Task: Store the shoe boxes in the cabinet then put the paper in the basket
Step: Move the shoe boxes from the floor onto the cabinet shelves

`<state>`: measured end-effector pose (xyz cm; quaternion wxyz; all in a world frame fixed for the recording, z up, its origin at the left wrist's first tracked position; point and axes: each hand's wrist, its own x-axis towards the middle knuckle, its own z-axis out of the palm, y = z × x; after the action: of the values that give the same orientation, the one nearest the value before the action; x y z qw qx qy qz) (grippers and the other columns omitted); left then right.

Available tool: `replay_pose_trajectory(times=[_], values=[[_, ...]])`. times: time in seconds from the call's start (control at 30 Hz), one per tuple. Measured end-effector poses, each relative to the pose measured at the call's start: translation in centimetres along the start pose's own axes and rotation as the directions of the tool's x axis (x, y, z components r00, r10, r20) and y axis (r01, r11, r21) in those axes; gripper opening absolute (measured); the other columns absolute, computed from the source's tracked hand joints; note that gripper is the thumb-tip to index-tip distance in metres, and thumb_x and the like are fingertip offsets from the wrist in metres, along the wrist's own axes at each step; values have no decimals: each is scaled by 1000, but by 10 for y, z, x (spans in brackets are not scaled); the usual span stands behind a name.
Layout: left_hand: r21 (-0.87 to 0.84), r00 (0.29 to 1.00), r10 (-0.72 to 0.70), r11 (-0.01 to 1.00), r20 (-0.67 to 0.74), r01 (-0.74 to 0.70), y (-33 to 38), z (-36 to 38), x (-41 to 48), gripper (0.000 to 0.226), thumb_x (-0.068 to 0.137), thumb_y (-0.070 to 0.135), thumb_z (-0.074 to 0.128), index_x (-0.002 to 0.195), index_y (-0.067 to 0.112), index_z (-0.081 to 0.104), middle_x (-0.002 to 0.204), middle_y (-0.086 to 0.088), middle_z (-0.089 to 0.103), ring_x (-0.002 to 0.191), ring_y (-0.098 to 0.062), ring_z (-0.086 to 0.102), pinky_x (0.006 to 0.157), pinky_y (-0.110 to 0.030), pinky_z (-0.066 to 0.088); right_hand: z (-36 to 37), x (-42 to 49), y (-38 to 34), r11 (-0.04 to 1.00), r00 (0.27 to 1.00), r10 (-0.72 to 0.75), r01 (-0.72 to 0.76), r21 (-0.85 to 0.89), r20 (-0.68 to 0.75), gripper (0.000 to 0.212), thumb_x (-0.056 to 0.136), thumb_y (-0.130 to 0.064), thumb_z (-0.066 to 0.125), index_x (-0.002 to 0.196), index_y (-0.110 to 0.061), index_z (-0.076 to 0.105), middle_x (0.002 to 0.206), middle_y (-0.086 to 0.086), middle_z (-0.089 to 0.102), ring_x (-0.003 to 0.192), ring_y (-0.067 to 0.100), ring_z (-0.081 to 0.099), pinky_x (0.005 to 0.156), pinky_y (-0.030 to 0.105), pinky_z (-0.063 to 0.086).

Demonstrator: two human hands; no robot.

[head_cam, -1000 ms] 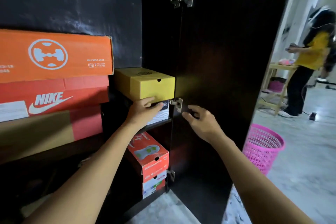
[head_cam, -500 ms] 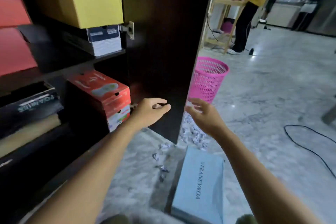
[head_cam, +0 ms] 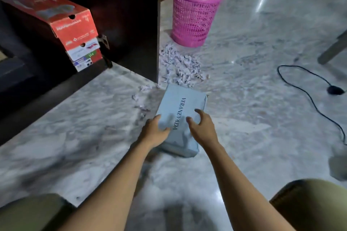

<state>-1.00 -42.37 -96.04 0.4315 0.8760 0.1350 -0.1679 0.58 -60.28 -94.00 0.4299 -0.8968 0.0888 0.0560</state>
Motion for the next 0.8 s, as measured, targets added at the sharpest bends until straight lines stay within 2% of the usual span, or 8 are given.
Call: replay_pose_trajectory(times=[0.07,0.13,0.23,0.33,0.5,0.63,0.73,0.8], values=[[88,996,-86,992,1,86,-18,15,-1,86,77,55,61,151,30,26,149,-12,36,133,-35,41,106,-44,41,11,-12,20,995,995,100,-100,-15,15,67,89,-38,65,147,-14,40,147,15,42,134,31,44,109,39,39],[63,990,-142,988,3,142,-28,26,4,94,67,63,56,149,37,21,148,-13,34,131,-37,42,105,-48,42,22,-21,36,980,978,198,-198,1,62,81,85,-45,66,152,-17,30,152,16,35,137,34,39,110,44,38],[0,988,-154,988,-1,154,-20,32,-4,92,74,60,61,151,34,16,149,-13,31,134,-35,39,108,-45,39,36,-34,52,966,967,228,-239,101,109,97,72,-55,67,151,-16,24,151,14,36,133,33,45,107,47,42],[18,987,-157,987,-34,158,-20,35,-9,91,80,55,64,153,31,15,149,-11,32,133,-33,43,106,-40,41,40,-43,63,967,972,236,-237,94,22,105,71,-61,70,152,-16,22,152,8,37,135,33,44,108,46,41],[-11,985,-168,986,-47,168,-50,37,-14,97,51,73,65,137,45,30,130,-2,50,114,-29,58,79,-49,58,38,-51,89,974,974,222,-224,46,37,102,66,-64,73,149,-22,31,138,7,44,129,29,44,104,42,42],[-134,994,-112,985,-9,110,-68,40,-16,108,57,58,81,147,33,26,140,3,51,120,-21,55,89,-48,55,37,-59,110,916,954,288,-298,270,79,104,67,-60,81,150,-28,28,142,7,40,126,24,49,105,40,46],[-217,988,-153,963,33,157,-78,42,-7,128,45,69,80,150,42,12,149,8,44,127,-19,51,93,-50,53,36,-63,114,866,957,274,-290,408,98,112,62,-54,88,152,-29,25,144,7,41,130,24,49,105,37,46],[-263,984,-159,949,75,173,-85,45,2,132,44,68,80,151,43,7,150,9,42,129,-19,49,98,-50,50,37,-64,112,864,966,222,-259,432,136,100,64,-45,90,145,-37,32,136,-5,53,121,15,57,98,27,50]])
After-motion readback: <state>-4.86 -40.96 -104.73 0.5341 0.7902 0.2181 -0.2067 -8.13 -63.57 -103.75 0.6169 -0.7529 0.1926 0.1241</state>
